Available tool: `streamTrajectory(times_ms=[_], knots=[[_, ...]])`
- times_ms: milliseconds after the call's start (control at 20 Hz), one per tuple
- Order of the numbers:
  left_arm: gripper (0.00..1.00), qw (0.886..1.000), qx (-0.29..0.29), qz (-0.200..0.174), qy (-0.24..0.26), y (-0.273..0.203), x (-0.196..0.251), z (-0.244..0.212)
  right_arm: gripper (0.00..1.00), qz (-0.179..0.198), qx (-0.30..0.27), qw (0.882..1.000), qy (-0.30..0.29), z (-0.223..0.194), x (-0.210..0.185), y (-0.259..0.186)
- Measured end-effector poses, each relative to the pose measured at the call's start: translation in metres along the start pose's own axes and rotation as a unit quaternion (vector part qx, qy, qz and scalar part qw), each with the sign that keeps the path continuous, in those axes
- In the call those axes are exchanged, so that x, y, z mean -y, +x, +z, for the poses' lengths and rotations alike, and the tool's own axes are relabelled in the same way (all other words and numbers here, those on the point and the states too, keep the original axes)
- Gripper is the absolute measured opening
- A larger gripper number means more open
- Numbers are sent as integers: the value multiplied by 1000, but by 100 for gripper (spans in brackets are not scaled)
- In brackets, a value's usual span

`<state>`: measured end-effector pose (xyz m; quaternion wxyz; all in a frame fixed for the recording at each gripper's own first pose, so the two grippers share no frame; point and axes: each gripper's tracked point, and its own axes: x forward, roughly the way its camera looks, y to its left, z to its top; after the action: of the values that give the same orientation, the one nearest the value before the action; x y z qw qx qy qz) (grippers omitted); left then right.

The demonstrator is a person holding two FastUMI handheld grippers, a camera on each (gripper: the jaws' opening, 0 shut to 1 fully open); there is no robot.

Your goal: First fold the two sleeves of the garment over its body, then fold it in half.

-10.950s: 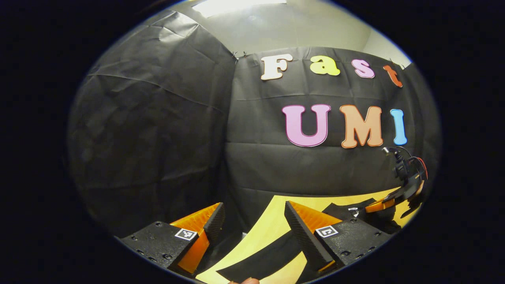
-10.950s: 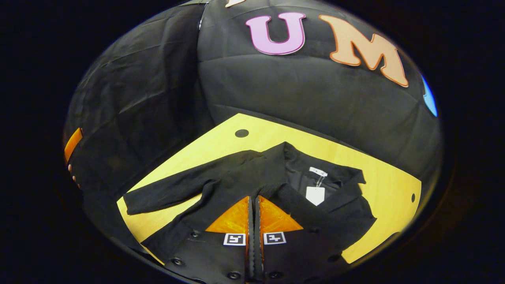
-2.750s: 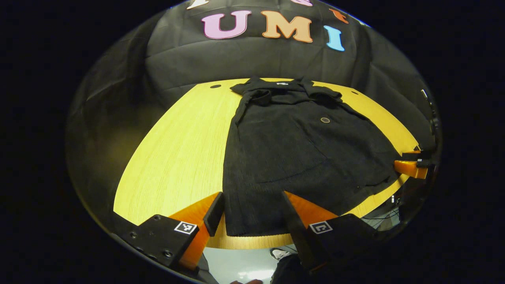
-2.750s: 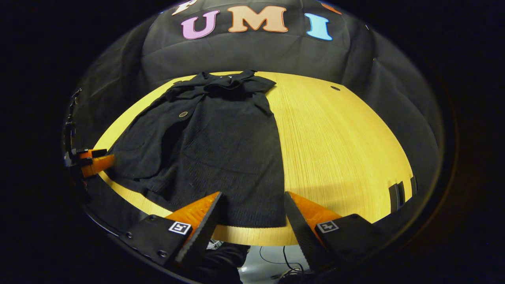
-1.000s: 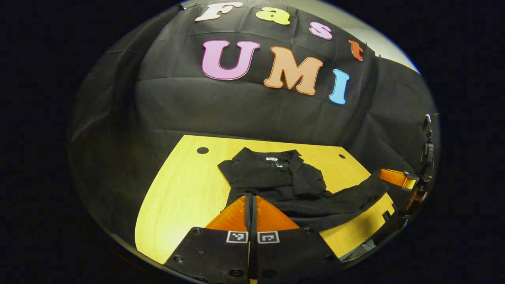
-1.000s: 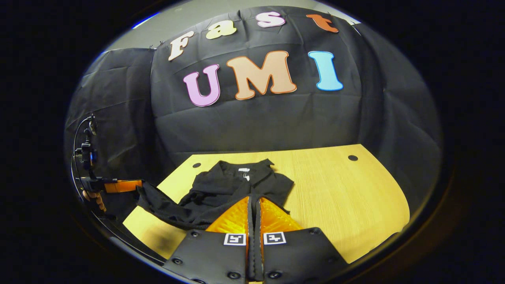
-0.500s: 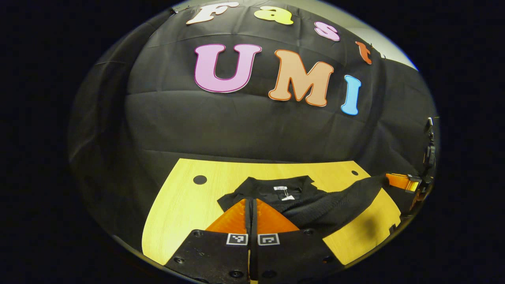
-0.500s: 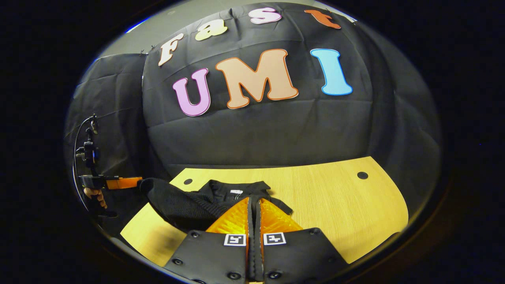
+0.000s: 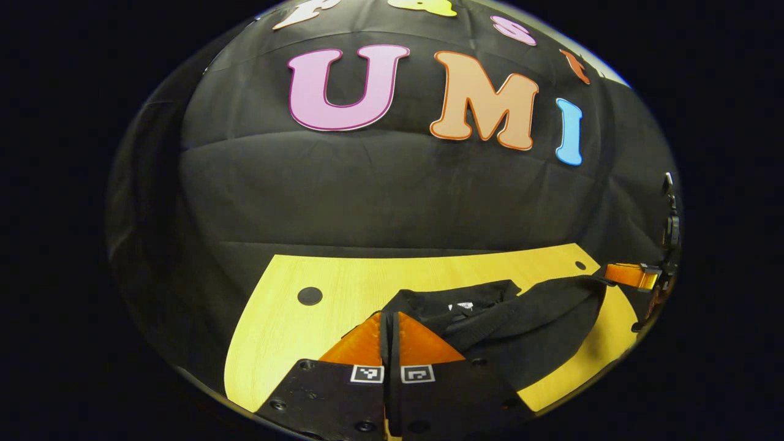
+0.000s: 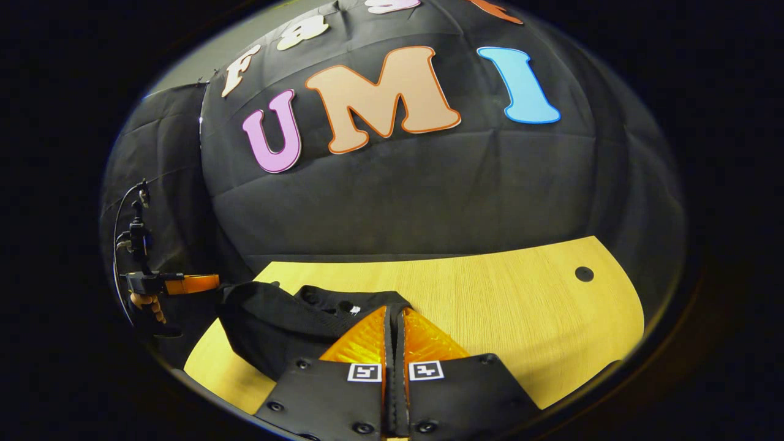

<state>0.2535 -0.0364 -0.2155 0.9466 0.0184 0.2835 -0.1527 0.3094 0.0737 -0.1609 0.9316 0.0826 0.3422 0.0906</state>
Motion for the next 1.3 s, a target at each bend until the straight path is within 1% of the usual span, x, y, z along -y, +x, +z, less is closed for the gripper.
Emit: streamTrajectory(times_ms=[50, 100, 150, 200, 250, 300, 350, 400, 500, 600, 650, 700, 750, 800, 850, 900, 950, 1000, 1050, 1100, 1150, 1200, 1250, 1300], knots=[[0, 1000, 5, 11, 3, 5, -3, 2, 2, -6, -4, 1000, 2, 0, 4, 5], [0, 999, 20, 49, 7, 8, -17, 10, 2, -21, -9, 1000, 13, -2, 11, 11], [0, 997, 35, 71, 14, 10, -30, 17, 30, -44, -4, 999, 20, 2, 19, 9], [49, 993, 60, 96, 18, 3, -37, 30, 58, -63, 8, 998, 20, 6, 29, 11], [99, 992, 87, 95, 13, 3, -35, 40, 87, -73, 30, 997, 17, 14, 34, 8], [94, 990, 110, 91, 10, -1, -32, 54, 93, -75, 46, 996, 14, 23, 34, 4], [99, 988, 126, 92, 11, -8, -32, 64, 100, -81, 56, 995, 10, 28, 35, -2], [96, 986, 137, 97, 14, -13, -34, 66, 98, -84, 65, 994, 7, 31, 37, -7], [96, 983, 146, 108, 20, -20, -40, 71, 97, -88, 71, 994, 4, 33, 37, -11], [96, 983, 149, 110, 15, -28, -41, 72, 98, -88, 79, 993, 2, 34, 32, -19], [96, 982, 149, 111, 11, -35, -41, 72, 98, -92, 92, 992, -1, 37, 30, -28], [100, 982, 149, 115, 4, -45, -42, 73, 98, -92, 111, 990, -5, 43, 25, -42], [96, 982, 148, 117, -6, -59, -41, 70, 98, -87, 137, 987, -11, 48, 16, -59], [97, 982, 151, 115, -16, -74, -39, 68, 98, -88, 163, 983, -17, 54, 6, -81], [100, 979, 168, 115, -20, -95, -38, 70, 98, -89, 182, 979, -25, 55, -3, -103], [100, 974, 195, 116, -17, -117, -39, 78, 97, -90, 199, 975, -32, 50, -12, -126], [97, 970, 215, 113, -10, -139, -38, 82, 97, -92, 211, 972, -39, 46, -21, -147], [99, 968, 227, 111, -3, -162, -36, 79, 93, -92, 224, 969, -42, 40, -32, -169], [99, 967, 232, 105, 3, -185, -33, 72, 97, -96, 243, 964, -45, 35, -40, -190], [99, 966, 238, 101, 8, -207, -31, 65, 93, -99, 254, 961, -42, 28, -48, -212], [99, 964, 245, 101, 13, -231, -30, 59, 93, -98, 257, 961, -35, 17, -58, -231], [99, 962, 253, 103, 21, -253, -32, 53, 96, -92, 261, 961, -29, 4, -68, -248], [99, 959, 260, 107, 27, -276, -33, 46, 93, -90, 268, 959, -26, -5, -78, -266], [99, 957, 266, 109, 30, -297, -33, 37, 96, -91, 274, 957, -25, -14, -86, -285]])
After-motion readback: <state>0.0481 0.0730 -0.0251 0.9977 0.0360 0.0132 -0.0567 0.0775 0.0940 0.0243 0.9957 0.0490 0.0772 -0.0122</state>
